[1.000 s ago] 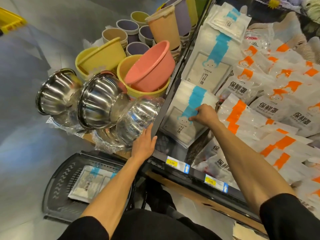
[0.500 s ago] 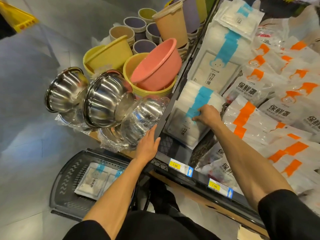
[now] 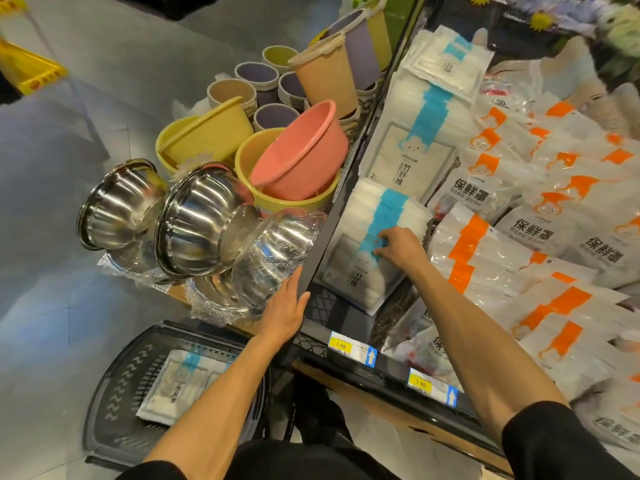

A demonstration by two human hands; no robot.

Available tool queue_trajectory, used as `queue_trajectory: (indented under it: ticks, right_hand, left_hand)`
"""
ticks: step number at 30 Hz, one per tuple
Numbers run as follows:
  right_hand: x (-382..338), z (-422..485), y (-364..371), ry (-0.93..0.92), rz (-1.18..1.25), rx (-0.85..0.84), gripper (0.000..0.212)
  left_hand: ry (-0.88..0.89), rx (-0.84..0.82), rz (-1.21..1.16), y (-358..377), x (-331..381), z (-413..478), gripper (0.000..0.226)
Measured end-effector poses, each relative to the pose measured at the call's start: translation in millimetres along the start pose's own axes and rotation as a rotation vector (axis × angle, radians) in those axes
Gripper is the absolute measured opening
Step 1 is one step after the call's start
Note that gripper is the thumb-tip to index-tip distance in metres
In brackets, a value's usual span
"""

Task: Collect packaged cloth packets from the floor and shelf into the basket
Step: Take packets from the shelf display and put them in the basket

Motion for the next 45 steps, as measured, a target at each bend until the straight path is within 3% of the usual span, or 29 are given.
queue_trajectory:
  ticks: [7,11,21,26,33,38,45]
  right_hand:
    - [-4,-15,-17,0.022,-0.078,-0.059,0.046]
    - [-10,-40,-14,0.05,-0.213,-0.016,0.056]
    - [-24,-113,-6,0.018,-0.267,0.093,0.056]
    - [-25,-142,-16,0.035,-0.23,0.102,0.061]
    - [-35,-194,-14,0.053,-0.13,0.066,0.06]
    - [-41,-239,4,0.045,-0.174,0.095,0.058]
    - [-62,-294,58,0.014,-0.109,-0.021,0.056]
  left_hand:
    - [-0.017,-0.135,0.059,-8,6,1,0.066]
    - [0.033,-0.183,0.265,-40,29,7,0.049]
    - [0.398,-0.015,0.75,-116,117,17,0.027]
    - [0.38,-0.088,0.795,-118,117,7,0.042]
    - [0.375,-0.128,0.862,-129,108,-32,0.045]
    - [0.357,-0.124,0.857,-139,103,-74,0.05]
    - [0.228,-0.156,0.809,-156,63,-166,0.048]
Point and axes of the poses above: each hand's wrist, its own z-axis towards the middle knuckle, its own y-axis out of the palm, x = y × z, the point moved 5 cm from there along z, towards the middle knuckle, and after that the axes turned 9 degrees about y, right-handed, at the moved point
